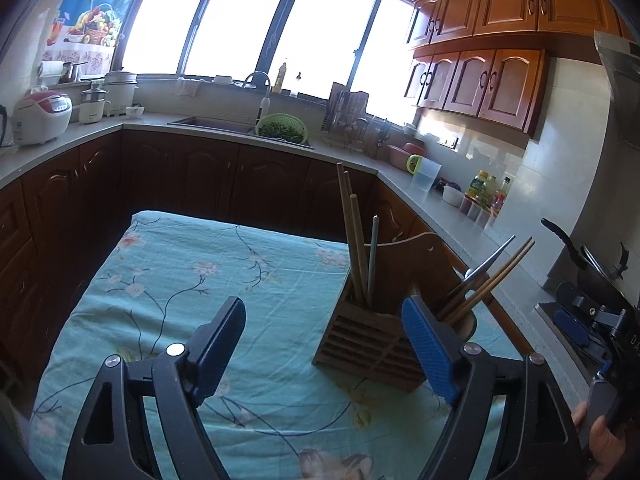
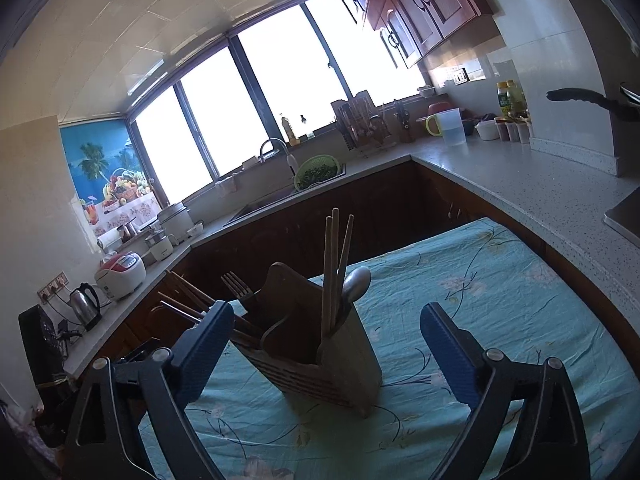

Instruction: Organize utensils

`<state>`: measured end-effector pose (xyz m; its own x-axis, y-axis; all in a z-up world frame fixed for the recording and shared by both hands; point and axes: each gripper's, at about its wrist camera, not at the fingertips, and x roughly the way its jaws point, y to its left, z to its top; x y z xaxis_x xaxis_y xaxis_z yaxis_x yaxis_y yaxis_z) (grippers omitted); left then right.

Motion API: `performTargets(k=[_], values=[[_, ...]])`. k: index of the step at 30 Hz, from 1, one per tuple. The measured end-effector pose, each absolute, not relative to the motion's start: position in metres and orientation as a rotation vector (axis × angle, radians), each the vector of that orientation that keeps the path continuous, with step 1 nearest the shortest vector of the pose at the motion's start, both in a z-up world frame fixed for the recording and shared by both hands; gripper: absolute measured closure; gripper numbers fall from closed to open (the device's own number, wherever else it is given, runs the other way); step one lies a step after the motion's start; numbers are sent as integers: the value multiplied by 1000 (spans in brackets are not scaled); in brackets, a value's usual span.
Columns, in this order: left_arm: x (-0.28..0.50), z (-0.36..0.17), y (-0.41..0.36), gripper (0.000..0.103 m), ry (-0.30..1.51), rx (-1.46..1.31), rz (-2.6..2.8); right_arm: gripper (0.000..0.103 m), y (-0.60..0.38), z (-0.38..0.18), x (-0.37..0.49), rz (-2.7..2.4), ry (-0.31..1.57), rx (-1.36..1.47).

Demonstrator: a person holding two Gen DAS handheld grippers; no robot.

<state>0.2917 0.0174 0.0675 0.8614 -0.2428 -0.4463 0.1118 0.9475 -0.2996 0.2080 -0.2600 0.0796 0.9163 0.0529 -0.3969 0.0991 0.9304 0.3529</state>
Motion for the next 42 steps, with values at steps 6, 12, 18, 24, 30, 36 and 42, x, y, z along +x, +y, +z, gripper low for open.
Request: performTargets(k=[6,12,18,24,30,36,42], values=[[243,51,29,15,538,-297,-172,3,-250,62,175,-13,448,391],[192,33,45,14,590,-347,-156,3,-239,39,140,-5,505,397],[154,30,57,14,605,-348,-129,3,-230,23,110,-1,535,388],[120,31,59,9,597,-336,-127,2,-217,17,85,-1,542,335],[84,42,53,7,532,-271,-128,2,-203,31,57,6,458,253],[33,69,53,1,397,-226,-108,0,-190,73,18,-39,243,122],[-3,52,47,1,340,-186,-93,0,-182,57,-2,-104,207,62]])
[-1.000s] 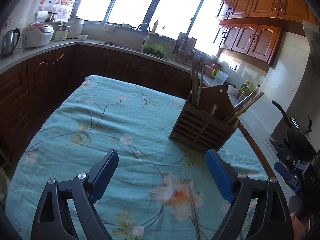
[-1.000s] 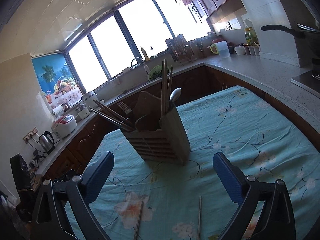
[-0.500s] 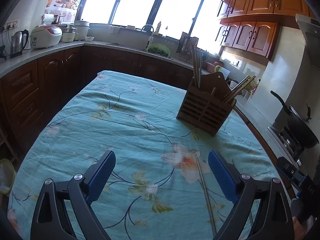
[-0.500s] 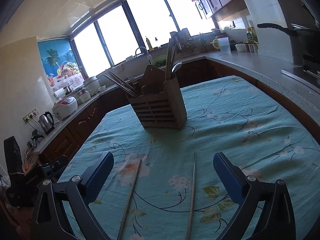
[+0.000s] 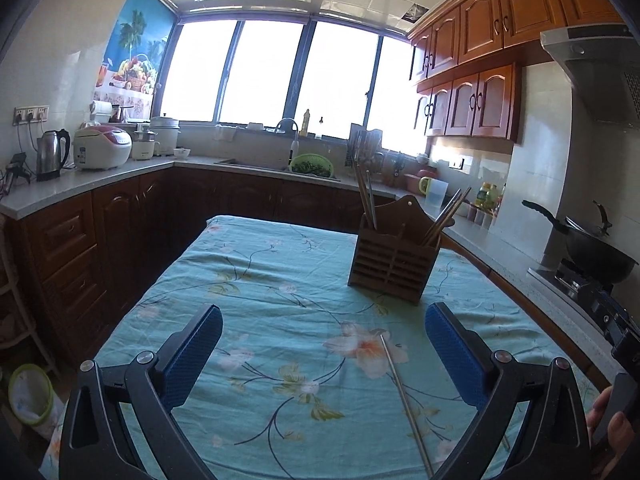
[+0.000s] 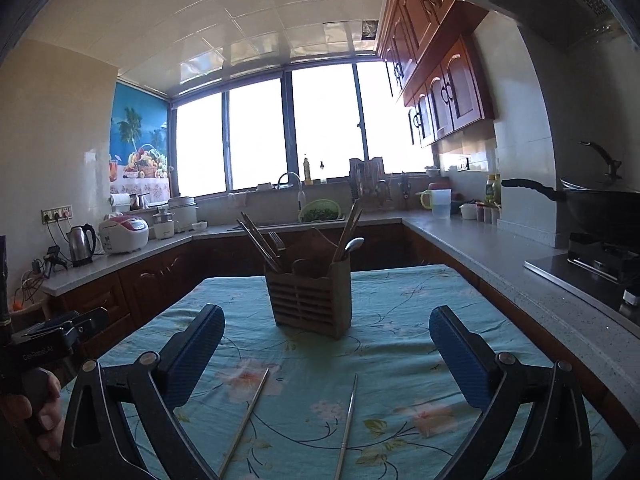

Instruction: Organize utensils

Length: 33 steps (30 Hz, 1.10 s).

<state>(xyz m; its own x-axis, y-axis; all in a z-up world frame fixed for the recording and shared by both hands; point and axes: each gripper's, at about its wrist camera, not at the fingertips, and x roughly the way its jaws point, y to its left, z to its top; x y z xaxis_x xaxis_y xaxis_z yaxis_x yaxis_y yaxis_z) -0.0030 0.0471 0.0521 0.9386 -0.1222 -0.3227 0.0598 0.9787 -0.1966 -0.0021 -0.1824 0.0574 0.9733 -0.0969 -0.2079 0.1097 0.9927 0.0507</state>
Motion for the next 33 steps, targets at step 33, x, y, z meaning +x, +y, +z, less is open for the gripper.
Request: performTargets(k=[33], values=[[-18,12,38,1,366,-69,-2,0,-199,5,-26,-184,287,77]])
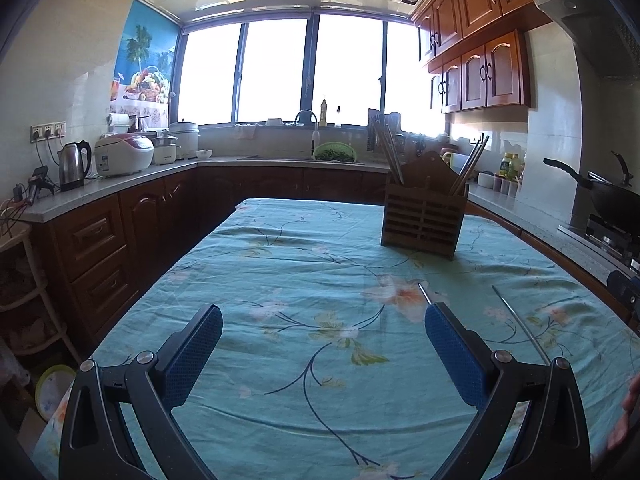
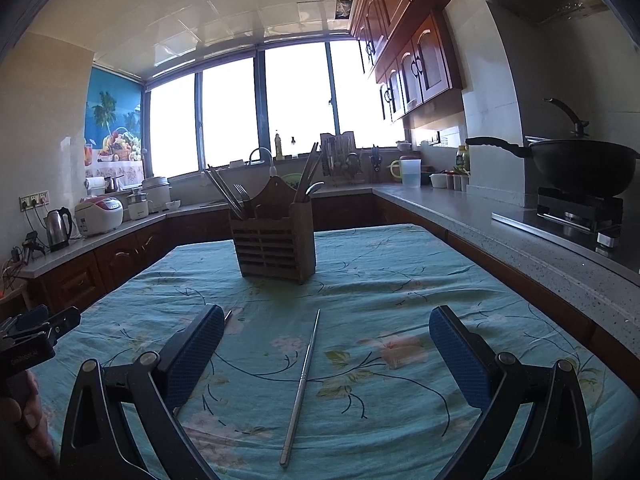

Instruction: Organize utensils

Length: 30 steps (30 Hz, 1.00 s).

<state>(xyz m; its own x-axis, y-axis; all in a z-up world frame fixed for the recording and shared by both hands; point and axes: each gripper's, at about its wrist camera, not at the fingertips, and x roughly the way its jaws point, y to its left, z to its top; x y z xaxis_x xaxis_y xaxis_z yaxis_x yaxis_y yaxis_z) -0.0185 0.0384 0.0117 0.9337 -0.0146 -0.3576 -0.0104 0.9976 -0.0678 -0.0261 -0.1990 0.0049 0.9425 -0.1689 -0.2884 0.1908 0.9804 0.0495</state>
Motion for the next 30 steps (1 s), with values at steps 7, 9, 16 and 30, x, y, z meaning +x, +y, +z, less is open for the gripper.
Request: performTargets(k=[7,9,16,30], values=[[-21,11,37,1,356,-43,10,0,-200,4,-28,-188,285,82],[-20,10,36,1,359,-30,18,0,-200,3,-28,-187,286,79],[-17,10,36,1,356,-9,26,0,-197,4,-29,-183,282,69],[-16,9,36,1,354,2,23,0,-194,2,-27,-172,281,67]])
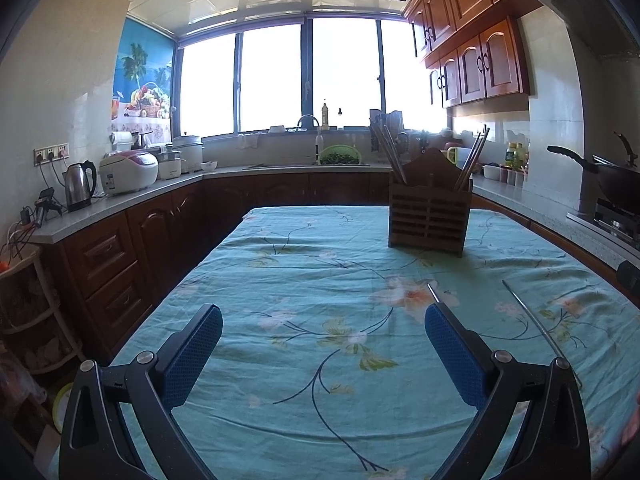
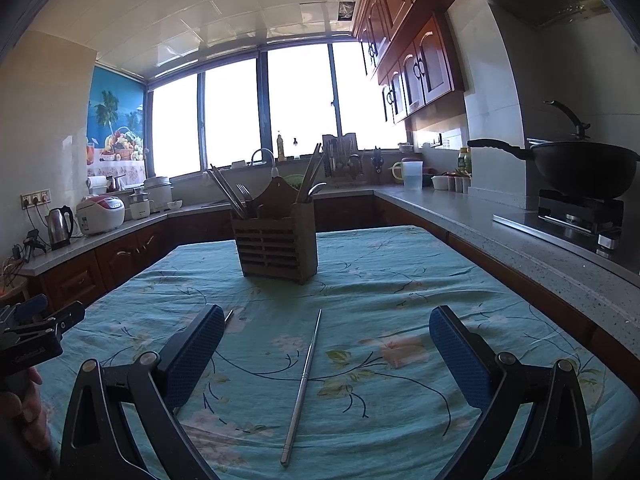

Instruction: Organize utensils

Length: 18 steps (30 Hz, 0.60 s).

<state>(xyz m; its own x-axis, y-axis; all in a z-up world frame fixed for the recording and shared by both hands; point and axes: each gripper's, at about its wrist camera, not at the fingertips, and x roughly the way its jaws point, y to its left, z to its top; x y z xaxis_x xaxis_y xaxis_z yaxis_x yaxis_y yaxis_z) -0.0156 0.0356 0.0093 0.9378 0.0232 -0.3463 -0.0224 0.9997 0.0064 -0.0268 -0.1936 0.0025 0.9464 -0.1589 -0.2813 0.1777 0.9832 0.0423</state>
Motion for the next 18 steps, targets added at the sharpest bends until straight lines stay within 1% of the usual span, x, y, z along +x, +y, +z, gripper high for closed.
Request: performTargets(k=[18], values=[[-19,10,31,1,340,12,14,0,-192,3,-27,-149,269,65]])
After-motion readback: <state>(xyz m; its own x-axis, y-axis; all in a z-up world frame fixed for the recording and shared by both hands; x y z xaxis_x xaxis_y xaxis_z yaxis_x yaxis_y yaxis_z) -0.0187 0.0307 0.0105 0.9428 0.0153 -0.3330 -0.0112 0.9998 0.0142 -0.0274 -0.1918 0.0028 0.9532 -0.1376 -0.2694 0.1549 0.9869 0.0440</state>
